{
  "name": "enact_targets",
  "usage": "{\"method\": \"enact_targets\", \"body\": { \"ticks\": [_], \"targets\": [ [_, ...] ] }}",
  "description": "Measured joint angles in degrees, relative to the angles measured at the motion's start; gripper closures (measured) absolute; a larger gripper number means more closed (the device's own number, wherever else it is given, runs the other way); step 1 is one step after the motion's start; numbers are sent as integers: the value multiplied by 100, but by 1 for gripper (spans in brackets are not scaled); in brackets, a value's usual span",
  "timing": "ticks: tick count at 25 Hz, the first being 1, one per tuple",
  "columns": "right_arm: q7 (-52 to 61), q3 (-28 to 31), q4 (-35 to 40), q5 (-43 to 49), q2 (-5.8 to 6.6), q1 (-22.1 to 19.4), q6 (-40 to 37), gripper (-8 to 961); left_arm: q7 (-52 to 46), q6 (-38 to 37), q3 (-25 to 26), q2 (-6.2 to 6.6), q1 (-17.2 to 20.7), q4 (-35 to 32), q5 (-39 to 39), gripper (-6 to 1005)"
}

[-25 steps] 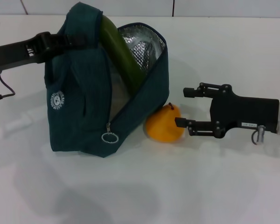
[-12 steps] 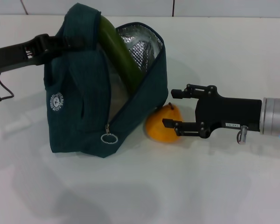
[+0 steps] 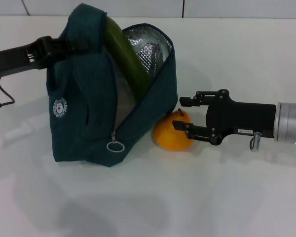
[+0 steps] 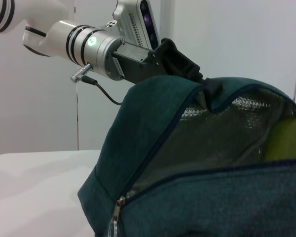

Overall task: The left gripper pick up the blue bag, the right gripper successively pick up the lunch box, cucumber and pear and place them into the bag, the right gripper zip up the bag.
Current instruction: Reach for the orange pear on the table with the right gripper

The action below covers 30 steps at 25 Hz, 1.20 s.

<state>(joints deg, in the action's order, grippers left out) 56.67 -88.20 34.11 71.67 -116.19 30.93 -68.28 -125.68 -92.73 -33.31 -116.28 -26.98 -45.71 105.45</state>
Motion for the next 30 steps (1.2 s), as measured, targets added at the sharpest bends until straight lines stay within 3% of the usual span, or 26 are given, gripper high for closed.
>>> {"method": "enact_targets", "body": {
  "ticks": [3, 8, 20, 30],
  "targets": [
    [-46, -65, -10, -100, 0, 5, 31, 432, 0, 0, 0, 0, 0, 0, 0, 931],
    [-136, -192, -19, -223, 0, 22, 151, 426, 0, 0, 0, 0, 0, 5, 0, 931],
    [-227, -341, -19, -234, 0, 88, 257, 519, 3, 10, 0, 0, -17, 10, 2, 932],
    [-281, -334, -18, -239, 0, 97, 359, 916, 8, 10, 0, 0, -26, 9, 2, 932]
  ]
}}
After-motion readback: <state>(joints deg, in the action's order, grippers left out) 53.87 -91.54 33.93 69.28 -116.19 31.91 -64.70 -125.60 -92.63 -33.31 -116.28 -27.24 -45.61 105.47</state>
